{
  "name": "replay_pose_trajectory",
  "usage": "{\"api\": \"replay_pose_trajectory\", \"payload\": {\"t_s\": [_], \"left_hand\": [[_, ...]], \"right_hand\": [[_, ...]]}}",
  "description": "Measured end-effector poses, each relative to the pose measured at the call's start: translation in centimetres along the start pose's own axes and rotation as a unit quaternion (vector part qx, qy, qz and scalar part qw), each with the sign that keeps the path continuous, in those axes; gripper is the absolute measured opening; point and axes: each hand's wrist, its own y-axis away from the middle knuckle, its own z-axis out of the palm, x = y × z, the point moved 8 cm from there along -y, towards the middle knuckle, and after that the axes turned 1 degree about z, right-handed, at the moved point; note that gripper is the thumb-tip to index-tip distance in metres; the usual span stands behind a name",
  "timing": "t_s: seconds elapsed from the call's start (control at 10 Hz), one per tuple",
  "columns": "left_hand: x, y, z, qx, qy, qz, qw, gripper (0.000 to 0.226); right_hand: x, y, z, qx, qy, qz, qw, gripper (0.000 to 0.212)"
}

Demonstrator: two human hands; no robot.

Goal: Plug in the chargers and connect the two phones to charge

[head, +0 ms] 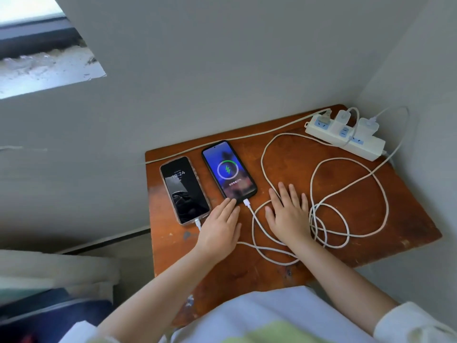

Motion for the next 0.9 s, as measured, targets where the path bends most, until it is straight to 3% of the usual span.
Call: {"api": "replay_pose_trajectory", "payload": {"t_s": [0.4, 0.7, 0.8, 0.9], "left_hand": [[-1.0, 2.1, 2.6, -0.012, -0.013, -0.089, 0.996, 0.059], [-0.9, 2.1, 2.5, -0.012, -0.009, -0.085, 0.996, 0.06], [-1.0, 2.0, 2.5, 0.0, -0.005, -0.083, 0.997, 0.06], [-0.8, 2.1, 2.6, -0.013, 0.002, -0.08, 0.997, 0.06]], "right_hand": [[-0.1, 0.0, 0.0, -0.006, 0.015, -0.002, 1.0, 0.049], [-0.3, 0.3, -0.3, -0.025, -0.004, 0.014, 1.0, 0.049], [-0.5, -0.3, -1.5, -0.059, -0.057, 0.019, 0.996, 0.048], [-0.1, -0.4, -6.3, 0.013, -0.253, 0.025, 0.967, 0.038]]}}
